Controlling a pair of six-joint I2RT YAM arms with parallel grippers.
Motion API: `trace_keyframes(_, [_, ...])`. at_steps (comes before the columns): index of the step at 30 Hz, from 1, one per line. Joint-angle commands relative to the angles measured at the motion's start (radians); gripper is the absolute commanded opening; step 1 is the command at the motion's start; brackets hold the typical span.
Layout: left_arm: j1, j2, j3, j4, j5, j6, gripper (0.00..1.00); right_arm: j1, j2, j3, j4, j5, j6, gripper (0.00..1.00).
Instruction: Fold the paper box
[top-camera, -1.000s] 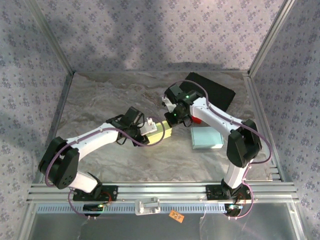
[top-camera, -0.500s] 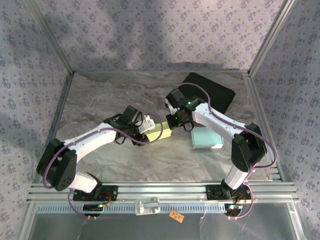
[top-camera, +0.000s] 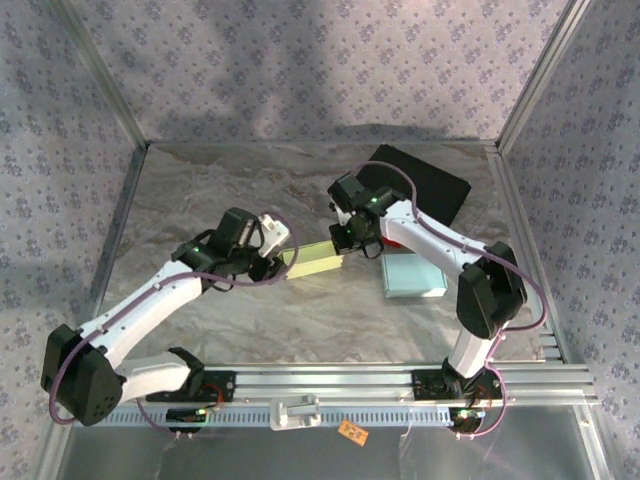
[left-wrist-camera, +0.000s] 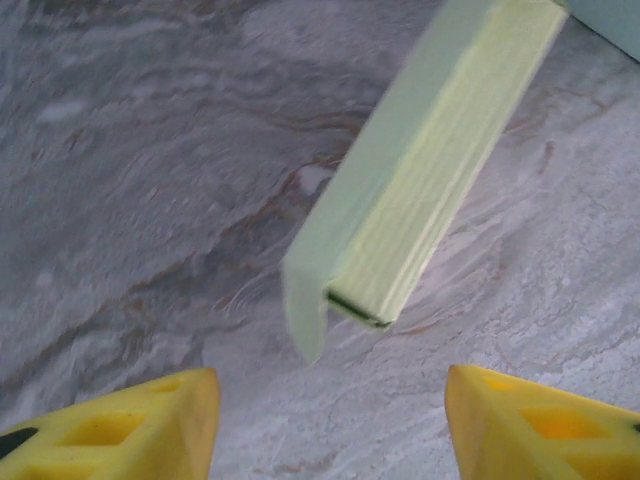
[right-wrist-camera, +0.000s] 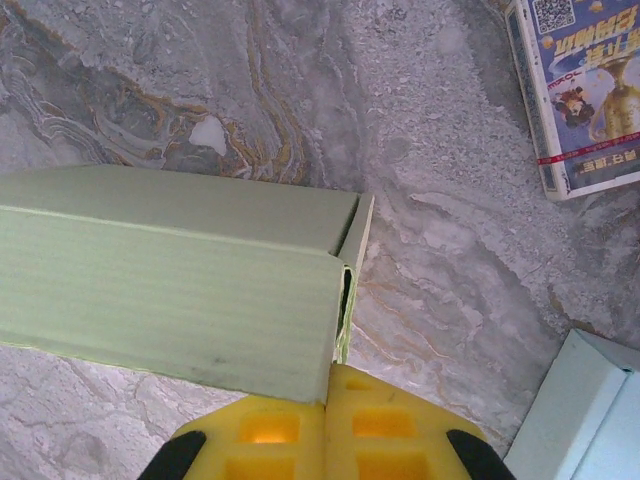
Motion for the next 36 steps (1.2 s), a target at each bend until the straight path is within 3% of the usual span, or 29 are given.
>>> trace_keyframes(1, [0.049,-0.004,0.079,-0.114,0.057,-0.117,0.56,0.005,0.028,0.036,-0.049,0.01,0.029,0.0])
trace_keyframes(10, [0.098,0.145,0.239,-0.28,0.193,-0.151,0.51,0.005,0.068,0.093,-0.091,-0.004,0.035,0.0])
trace_keyframes(19, [0.1,0.27,0.308,-0.296,0.112,-0.069,0.49,-0.005,0.08,0.108,-0.104,-0.031,0.029,0.0])
trace_keyframes(24, [0.098,0.314,0.326,-0.277,0.123,-0.054,0.46,-0.006,0.085,0.111,-0.105,-0.036,0.029,0.0])
trace_keyframes(36, [0.086,0.346,0.326,-0.269,0.098,-0.053,0.28,-0.013,0.091,0.114,-0.105,-0.041,0.029,0.0])
